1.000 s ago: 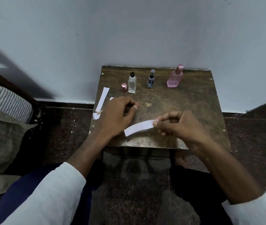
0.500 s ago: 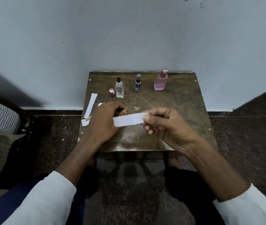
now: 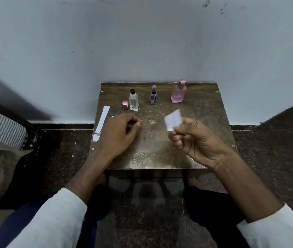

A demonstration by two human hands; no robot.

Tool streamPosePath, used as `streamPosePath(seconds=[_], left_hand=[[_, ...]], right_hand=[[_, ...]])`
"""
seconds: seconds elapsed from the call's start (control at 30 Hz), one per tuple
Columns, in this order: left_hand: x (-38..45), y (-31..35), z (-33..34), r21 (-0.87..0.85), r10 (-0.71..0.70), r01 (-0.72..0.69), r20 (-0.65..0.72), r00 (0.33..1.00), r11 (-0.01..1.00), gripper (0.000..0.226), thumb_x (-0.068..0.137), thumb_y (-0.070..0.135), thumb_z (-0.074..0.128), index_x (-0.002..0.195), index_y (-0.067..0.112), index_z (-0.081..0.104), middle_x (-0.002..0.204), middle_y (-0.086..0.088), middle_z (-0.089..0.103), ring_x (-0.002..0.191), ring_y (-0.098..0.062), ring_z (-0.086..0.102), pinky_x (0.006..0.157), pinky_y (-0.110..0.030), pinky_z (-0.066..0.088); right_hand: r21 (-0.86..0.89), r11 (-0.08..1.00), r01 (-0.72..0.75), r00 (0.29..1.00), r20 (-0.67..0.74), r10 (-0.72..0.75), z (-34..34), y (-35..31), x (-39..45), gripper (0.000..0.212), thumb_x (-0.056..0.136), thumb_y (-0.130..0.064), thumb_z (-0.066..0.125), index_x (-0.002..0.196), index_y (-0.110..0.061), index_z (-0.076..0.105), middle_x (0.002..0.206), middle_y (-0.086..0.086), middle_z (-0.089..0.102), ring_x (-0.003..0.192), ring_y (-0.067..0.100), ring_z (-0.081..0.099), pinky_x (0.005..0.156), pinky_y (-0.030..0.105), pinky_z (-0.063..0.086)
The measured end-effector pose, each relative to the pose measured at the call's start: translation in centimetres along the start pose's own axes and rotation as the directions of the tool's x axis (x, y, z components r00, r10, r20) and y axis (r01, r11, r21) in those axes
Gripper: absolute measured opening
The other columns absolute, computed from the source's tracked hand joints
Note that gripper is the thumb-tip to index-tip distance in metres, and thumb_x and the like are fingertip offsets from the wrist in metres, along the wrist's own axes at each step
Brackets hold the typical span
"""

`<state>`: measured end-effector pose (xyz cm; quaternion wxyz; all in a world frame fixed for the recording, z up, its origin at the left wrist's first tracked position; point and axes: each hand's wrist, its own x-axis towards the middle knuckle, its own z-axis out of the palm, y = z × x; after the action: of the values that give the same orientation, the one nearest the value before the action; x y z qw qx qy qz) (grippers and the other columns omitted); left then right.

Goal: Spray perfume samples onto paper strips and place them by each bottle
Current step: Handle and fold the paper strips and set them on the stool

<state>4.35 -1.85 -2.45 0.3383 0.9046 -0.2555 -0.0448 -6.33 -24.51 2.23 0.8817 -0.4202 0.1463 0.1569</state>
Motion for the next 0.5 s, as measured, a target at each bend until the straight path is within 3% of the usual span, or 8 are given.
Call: streamPosePath(seconds=[0.07, 0.13, 0.23, 0.3, 0.33, 0.37, 0.43, 0.5], left_hand=[[0.0, -0.1, 0.1, 0.006, 0.006, -0.006, 0.007, 1.000, 1.000, 0.012, 0.103, 0.025, 0.068, 0.108, 0.022, 0.078, 0.104, 0.013, 0.074, 0.089, -0.003, 0.066, 0.082, -0.021, 0.054], [0.0, -0.2, 0.0, 0.011, 0.009, -0.009, 0.007, 1.000, 1.000, 0.011, 0.103, 0.024, 0.068, 0.107, 0.023, 0.077, 0.104, 0.015, 0.073, 0.090, -0.002, 0.065, 0.080, -0.013, 0.048], [0.0, -0.2, -0.3, 0.004, 0.000, 0.000, 0.006, 1.000, 1.000, 0.011, 0.101, 0.019, 0.069, 0.109, 0.020, 0.077, 0.104, 0.017, 0.071, 0.089, -0.003, 0.064, 0.075, -0.003, 0.040], [0.0, -0.3, -0.2, 0.007, 0.007, -0.007, 0.006, 1.000, 1.000, 0.013, 0.101, 0.019, 0.069, 0.111, 0.018, 0.077, 0.106, 0.017, 0.071, 0.089, -0.003, 0.064, 0.075, 0.000, 0.041], [0.0, -0.4, -0.2, 0.005, 0.003, -0.003, 0.005, 1.000, 1.000, 0.013, 0.102, 0.022, 0.068, 0.111, 0.020, 0.078, 0.107, 0.016, 0.073, 0.089, -0.002, 0.065, 0.076, -0.001, 0.042], [0.0, -0.6, -0.1, -0.001, -0.002, 0.002, 0.005, 1.000, 1.000, 0.012, 0.103, 0.025, 0.068, 0.109, 0.021, 0.077, 0.107, 0.015, 0.075, 0.089, -0.001, 0.066, 0.077, -0.002, 0.043], [0.0, -0.8, -0.1, -0.007, -0.007, 0.007, -0.002, 1.000, 1.000, 0.009, 0.102, 0.025, 0.069, 0.107, 0.023, 0.077, 0.105, 0.014, 0.076, 0.089, 0.001, 0.067, 0.079, -0.010, 0.049], [0.0, -1.0, -0.2, -0.011, -0.002, 0.002, -0.006, 1.000, 1.000, 0.008, 0.100, 0.021, 0.072, 0.105, 0.023, 0.078, 0.103, 0.013, 0.077, 0.089, 0.001, 0.067, 0.080, -0.015, 0.052]], right_hand=[[-0.413, 0.909, -0.052, 0.972, -0.229, -0.049, -0.5, 0.6, 0.6, 0.011, 0.078, -0.004, 0.086, 0.085, -0.002, 0.077, 0.072, 0.013, 0.071, 0.060, 0.017, 0.061, 0.053, 0.017, 0.053], [-0.510, 0.856, -0.084, 0.965, -0.257, -0.058, -0.8, 0.8, 0.8, 0.009, 0.080, -0.002, 0.086, 0.083, -0.004, 0.078, 0.070, 0.013, 0.072, 0.058, 0.016, 0.062, 0.052, 0.017, 0.052], [-0.011, 1.000, -0.004, 0.999, 0.039, 0.004, -0.7, -0.1, 0.1, 0.015, 0.079, -0.002, 0.086, 0.081, -0.009, 0.073, 0.069, 0.006, 0.063, 0.058, 0.009, 0.059, 0.052, 0.016, 0.052], [0.211, 0.978, 0.000, 0.987, 0.156, -0.033, -0.3, -0.7, 0.1, 0.028, 0.074, -0.006, 0.091, 0.087, -0.007, 0.065, 0.070, 0.004, 0.058, 0.059, 0.007, 0.057, 0.052, 0.017, 0.052], [0.145, 0.989, 0.005, 0.994, 0.106, -0.021, -0.2, -0.6, 0.4, 0.027, 0.074, -0.005, 0.090, 0.086, -0.006, 0.067, 0.070, 0.004, 0.059, 0.059, 0.008, 0.057, 0.052, 0.017, 0.052], [-0.047, 0.999, 0.007, 1.000, -0.027, -0.009, -0.5, -0.2, 0.8, 0.020, 0.076, -0.003, 0.088, 0.085, -0.004, 0.070, 0.069, 0.007, 0.063, 0.058, 0.010, 0.058, 0.052, 0.017, 0.052], [-0.505, 0.860, -0.072, 0.944, -0.312, -0.104, -1.1, 0.7, 1.6, 0.009, 0.084, -0.002, 0.083, 0.086, -0.004, 0.075, 0.070, 0.009, 0.069, 0.059, 0.014, 0.059, 0.054, 0.018, 0.051], [-0.689, 0.718, -0.100, 0.868, -0.413, -0.275, -2.0, 1.4, 2.4, 0.003, 0.092, -0.010, 0.080, 0.091, -0.010, 0.077, 0.072, 0.006, 0.072, 0.063, 0.016, 0.061, 0.061, 0.024, 0.053]])
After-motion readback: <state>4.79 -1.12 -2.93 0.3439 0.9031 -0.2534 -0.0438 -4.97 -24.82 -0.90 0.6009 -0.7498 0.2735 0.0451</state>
